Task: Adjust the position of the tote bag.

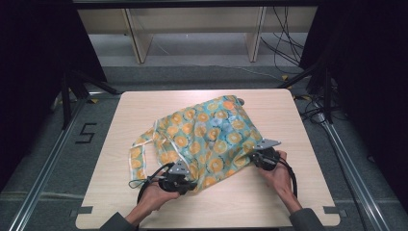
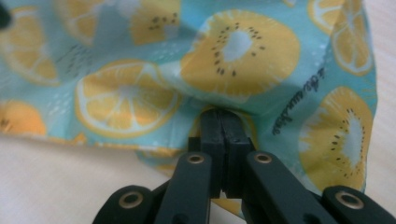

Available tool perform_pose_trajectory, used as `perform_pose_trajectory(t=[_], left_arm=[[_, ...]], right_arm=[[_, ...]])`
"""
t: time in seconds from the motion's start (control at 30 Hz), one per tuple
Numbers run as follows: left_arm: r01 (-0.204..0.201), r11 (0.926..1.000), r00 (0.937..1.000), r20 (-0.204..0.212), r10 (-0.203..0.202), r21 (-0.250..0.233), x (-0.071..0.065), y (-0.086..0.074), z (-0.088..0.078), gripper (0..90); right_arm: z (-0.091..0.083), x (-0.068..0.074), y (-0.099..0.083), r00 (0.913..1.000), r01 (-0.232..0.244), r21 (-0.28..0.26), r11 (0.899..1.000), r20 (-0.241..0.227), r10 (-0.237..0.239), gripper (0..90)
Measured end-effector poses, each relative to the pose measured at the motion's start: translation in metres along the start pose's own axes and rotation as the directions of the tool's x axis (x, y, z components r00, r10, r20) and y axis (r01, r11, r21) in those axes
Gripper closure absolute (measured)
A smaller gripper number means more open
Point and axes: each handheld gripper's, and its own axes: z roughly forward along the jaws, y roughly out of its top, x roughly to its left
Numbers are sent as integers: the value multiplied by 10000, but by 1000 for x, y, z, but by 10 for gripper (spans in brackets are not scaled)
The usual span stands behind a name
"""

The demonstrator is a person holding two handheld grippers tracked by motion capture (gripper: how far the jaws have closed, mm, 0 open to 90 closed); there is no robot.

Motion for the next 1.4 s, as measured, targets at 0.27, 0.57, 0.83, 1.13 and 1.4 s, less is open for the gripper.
perform_pose_trajectory(t=[0.27,0.57,0.83,1.13,1.4], left_arm=[[-648,9977,9967,496,638,174,-29,28,30,864],[-746,9971,9922,1013,731,115,-54,67,59,625],[216,9950,9995,269,-190,-975,-13,64,-39,379],[1536,9845,9333,-3147,-1729,-851,105,40,-86,340],[3110,9484,8787,-3613,-3120,-625,162,30,-65,272]], right_arm=[[22,-23,19,9984,-205,-91,9997,520,209,900],[5,-43,22,9953,-839,-840,9929,413,876,873],[-32,-24,14,9908,-1272,-938,9874,-590,1221,604],[-54,29,4,9834,-940,-777,9925,-1626,804,454],[-60,68,8,9690,-384,-771,9963,-2466,182,415]])
